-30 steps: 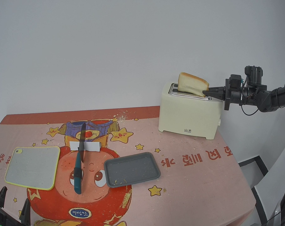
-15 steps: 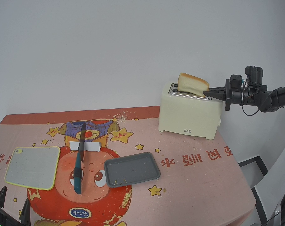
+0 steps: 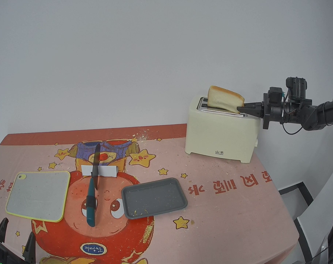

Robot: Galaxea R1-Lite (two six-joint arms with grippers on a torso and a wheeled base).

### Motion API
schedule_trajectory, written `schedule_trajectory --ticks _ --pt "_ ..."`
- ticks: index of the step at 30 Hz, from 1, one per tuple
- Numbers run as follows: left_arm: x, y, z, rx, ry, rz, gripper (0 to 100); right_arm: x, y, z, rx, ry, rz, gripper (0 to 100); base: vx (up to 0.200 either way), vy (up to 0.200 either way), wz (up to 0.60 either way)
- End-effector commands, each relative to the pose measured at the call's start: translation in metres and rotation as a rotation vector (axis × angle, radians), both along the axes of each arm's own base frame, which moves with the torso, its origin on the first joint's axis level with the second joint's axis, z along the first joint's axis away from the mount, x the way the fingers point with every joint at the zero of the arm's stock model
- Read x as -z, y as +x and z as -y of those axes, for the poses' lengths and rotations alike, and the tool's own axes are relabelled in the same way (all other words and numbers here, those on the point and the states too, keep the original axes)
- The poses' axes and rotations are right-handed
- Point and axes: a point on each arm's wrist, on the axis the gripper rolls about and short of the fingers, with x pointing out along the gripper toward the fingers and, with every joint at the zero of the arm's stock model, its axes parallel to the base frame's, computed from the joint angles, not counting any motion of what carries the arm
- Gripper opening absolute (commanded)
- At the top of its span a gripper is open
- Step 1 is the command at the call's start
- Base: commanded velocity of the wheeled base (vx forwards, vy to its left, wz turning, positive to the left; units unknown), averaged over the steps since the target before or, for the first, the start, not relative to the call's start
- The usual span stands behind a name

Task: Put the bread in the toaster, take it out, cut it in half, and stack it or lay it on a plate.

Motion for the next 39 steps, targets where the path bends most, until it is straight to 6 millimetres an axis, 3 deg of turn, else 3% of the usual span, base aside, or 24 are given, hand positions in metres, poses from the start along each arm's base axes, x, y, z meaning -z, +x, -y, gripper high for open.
schedule_trajectory --ticks 1,39 --pt "0.0049 0.0013 0.0000 -0.001 0.000 -0.018 100 0.0003 0.0007 -0.0011 0.003 0.005 -0.012 0 0.000 0.000 0.00" --pt "0.0049 0.0013 0.0000 -0.001 0.000 -0.018 100 -0.0001 0.0088 -0.0012 0.079 0.002 -0.028 0 0.000 0.000 0.00"
